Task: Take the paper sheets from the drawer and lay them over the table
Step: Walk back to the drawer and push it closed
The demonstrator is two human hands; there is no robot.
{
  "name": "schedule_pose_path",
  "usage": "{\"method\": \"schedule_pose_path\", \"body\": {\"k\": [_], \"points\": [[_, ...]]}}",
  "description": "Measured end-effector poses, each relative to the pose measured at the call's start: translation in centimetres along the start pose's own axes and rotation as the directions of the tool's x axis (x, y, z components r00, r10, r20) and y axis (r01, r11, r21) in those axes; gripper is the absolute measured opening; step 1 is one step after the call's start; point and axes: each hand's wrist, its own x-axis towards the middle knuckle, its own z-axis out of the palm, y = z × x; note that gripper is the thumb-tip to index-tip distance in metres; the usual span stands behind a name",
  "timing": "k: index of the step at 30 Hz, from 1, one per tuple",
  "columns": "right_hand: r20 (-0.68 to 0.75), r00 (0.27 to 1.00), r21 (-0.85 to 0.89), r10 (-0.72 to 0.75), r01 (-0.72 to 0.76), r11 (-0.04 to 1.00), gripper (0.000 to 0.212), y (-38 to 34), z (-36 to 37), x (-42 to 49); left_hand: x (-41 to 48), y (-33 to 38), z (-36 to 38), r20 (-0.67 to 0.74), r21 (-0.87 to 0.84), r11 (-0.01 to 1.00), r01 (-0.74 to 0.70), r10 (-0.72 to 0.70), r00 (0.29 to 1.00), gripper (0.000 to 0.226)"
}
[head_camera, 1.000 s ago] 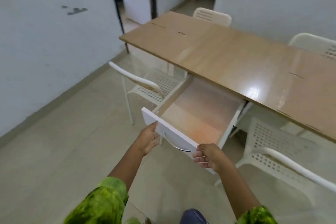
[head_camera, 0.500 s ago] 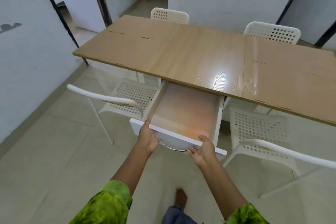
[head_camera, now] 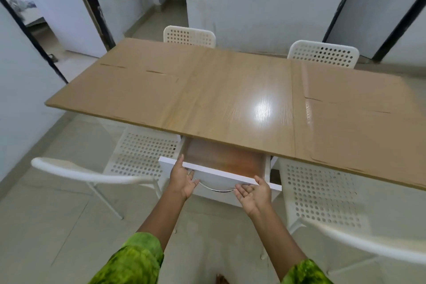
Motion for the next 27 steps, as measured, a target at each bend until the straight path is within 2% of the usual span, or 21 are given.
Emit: {"method": "schedule_pose_path", "body": {"k": [8,12,14,17,22,26,27], "points": [[0.015,0.998,0.137,-0.066,0.063,0.989,0.058,-2.4,3.5,3.7,5.6,2.6,4.0,0.014,-0.028,0.998,0.049,-0.048,0.999,0.067],[0.041,0.995,0.133,-0.095,0.088,0.987,0.058,-3.2,5.1,5.2,8.2,4.0,5.1,0.089,-0.026,0.998,0.061,-0.058,0.994,0.070],[0.049,0.994,0.140,-0.102,0.094,0.986,0.060,-3.4,5.8,5.9,9.6,4.2,5.2,0.104,-0.040,0.998,0.050,-0.045,0.994,0.066],[0.039,0.994,0.172,-0.103,0.095,0.980,0.064,-3.2,6.4,6.5,11.0,4.0,4.4,0.053,-0.085,0.995,0.050,-0.046,0.998,0.043],[0.031,0.989,0.181,-0.143,0.135,0.974,0.060,-2.8,6.5,7.1,11.0,4.4,4.2,0.081,-0.117,0.990,0.073,-0.064,0.995,0.047],[-0.012,0.987,0.165,-0.159,0.159,0.973,0.058,-2.6,6.8,6.7,9.7,5.3,4.7,0.066,-0.039,0.993,0.108,-0.105,0.992,0.058],[-0.030,0.987,0.125,-0.159,0.162,0.979,0.058,-2.5,7.0,6.4,9.2,5.7,4.8,0.040,0.033,0.993,0.116,-0.117,0.992,0.059]]}}
